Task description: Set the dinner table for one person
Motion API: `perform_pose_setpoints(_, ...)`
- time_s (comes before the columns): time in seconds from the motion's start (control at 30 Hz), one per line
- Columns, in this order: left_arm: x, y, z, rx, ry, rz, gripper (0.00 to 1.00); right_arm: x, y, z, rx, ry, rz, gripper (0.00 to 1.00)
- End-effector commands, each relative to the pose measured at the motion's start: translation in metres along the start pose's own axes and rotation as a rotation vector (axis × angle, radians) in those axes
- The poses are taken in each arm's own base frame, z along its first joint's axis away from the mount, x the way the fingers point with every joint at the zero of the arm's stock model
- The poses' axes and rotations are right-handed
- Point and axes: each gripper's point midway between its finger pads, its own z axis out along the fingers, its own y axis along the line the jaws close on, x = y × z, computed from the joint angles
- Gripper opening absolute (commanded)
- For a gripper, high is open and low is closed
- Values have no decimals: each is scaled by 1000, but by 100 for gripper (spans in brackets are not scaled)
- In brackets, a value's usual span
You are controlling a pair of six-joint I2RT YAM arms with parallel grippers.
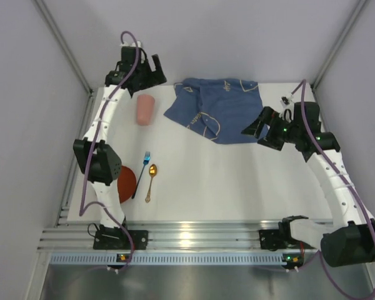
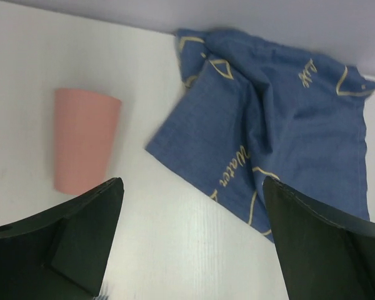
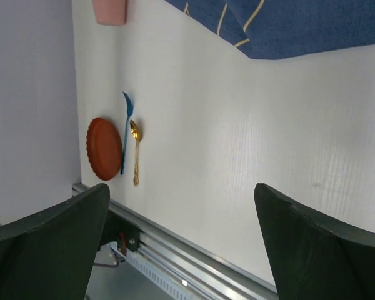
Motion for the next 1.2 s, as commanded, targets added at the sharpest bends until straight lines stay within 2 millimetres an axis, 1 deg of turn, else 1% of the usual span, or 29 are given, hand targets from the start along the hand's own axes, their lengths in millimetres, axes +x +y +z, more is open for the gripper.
perform_pose_setpoints(0.0, 48, -48, 22, 161, 140, 27, 98, 16, -18, -3, 75, 33, 5, 100)
perform_pose_setpoints(0.03, 66, -50, 31, 169, 173, 31, 98, 19, -23, -4, 96, 42, 14, 100)
perform_pose_setpoints(0.07, 74, -53, 38, 155, 181, 7, 98, 23, -26, -3, 109, 53, 24, 99)
perform_pose_setpoints(0.1, 88, -57, 48, 147, 197, -4, 98, 26, -29, -4, 121, 60, 28, 99)
perform_pose_setpoints(0.17, 106, -49, 62, 82, 228, -62, 98, 30, -36, -7, 155, 73, 36, 99)
perform_pose_setpoints(0.2, 123, -42, 73, 42, 267, -73, 98, 32, -38, -9, 169, 77, 25, 99)
perform_pose_setpoints(0.23, 130, -35, 78, 6, 281, -83, 98, 33, -40, -10, 182, 78, 20, 99)
perform_pose_setpoints(0.27, 139, -21, 88, -65, 281, -96, 98, 33, -45, -14, 216, 78, 8, 99)
perform_pose_setpoints(0.3, 145, -15, 92, -95, 288, -99, 98, 32, -46, -18, 229, 69, -2, 99)
perform_pose_setpoints(0.33, 151, -11, 97, -106, 294, -100, 98, 33, -51, -21, 259, 67, -5, 99)
perform_pose_setpoints(0.4, 164, -9, 108, -92, 319, -92, 98, 30, -51, -28, 273, 51, -31, 99)
perform_pose_setpoints(0.47, 169, -12, 117, -59, 319, -71, 98, 28, -52, -32, 286, 36, -46, 100)
perform_pose_setpoints(0.5, 176, -12, 123, -44, 336, -67, 98, 26, -52, -34, 288, 25, -50, 100)
perform_pose_setpoints(0.53, 174, -15, 127, -21, 330, -57, 98, 25, -52, -34, 292, 23, -50, 100)
perform_pose_setpoints(0.57, 176, -14, 131, -21, 333, -55, 97, 25, -52, -34, 292, 23, -51, 100)
perform_pose_setpoints(0.6, 184, -10, 138, -27, 347, -55, 97, 25, -54, -34, 299, 26, -48, 100)
perform_pose_setpoints(0.63, 183, -10, 142, -23, 346, -58, 97, 25, -54, -33, 304, 28, -45, 100)
perform_pose_setpoints(0.67, 192, -4, 150, -35, 361, -66, 96, 26, -58, -33, 318, 31, -39, 100)
perform_pose_setpoints(0.73, 194, 1, 158, -34, 363, -83, 96, 27, -62, -31, 336, 39, -32, 100)
perform_pose_setpoints(0.77, 200, 4, 164, -39, 367, -90, 95, 26, -63, -32, 344, 35, -31, 100)
perform_pose_setpoints(0.83, 200, 7, 171, -35, 359, -98, 95, 27, -67, -31, 362, 36, -29, 100)
perform_pose_setpoints(0.87, 208, 10, 178, -37, 369, -99, 93, 27, -68, -31, 367, 38, -26, 100)
perform_pose_setpoints(0.9, 210, 13, 182, -44, 372, -101, 92, 27, -70, -31, 376, 38, -22, 99)
perform_pose_setpoints(0.93, 205, 11, 185, -37, 363, -110, 90, 27, -72, -30, 387, 40, -17, 100)
perform_pose_setpoints(0.97, 214, 14, 192, -37, 381, -119, 85, 27, -73, -29, 391, 38, -11, 100)
perform_pose_setpoints(1.03, 215, 7, 197, -1, 385, -137, 67, 27, -79, -25, 403, 35, -5, 99)
perform_pose_setpoints(1.07, 224, 4, 199, 21, 411, -144, 46, 27, -84, -20, 415, 38, 3, 100)
perform_pose_setpoints(1.13, 231, 3, 199, 28, 432, -151, 29, 22, -98, -10, 455, 18, 19, 100)
perform_pose_setpoints(1.17, 232, 1, 198, 41, 438, -152, 19, 20, -101, -5, 463, 13, 36, 100)
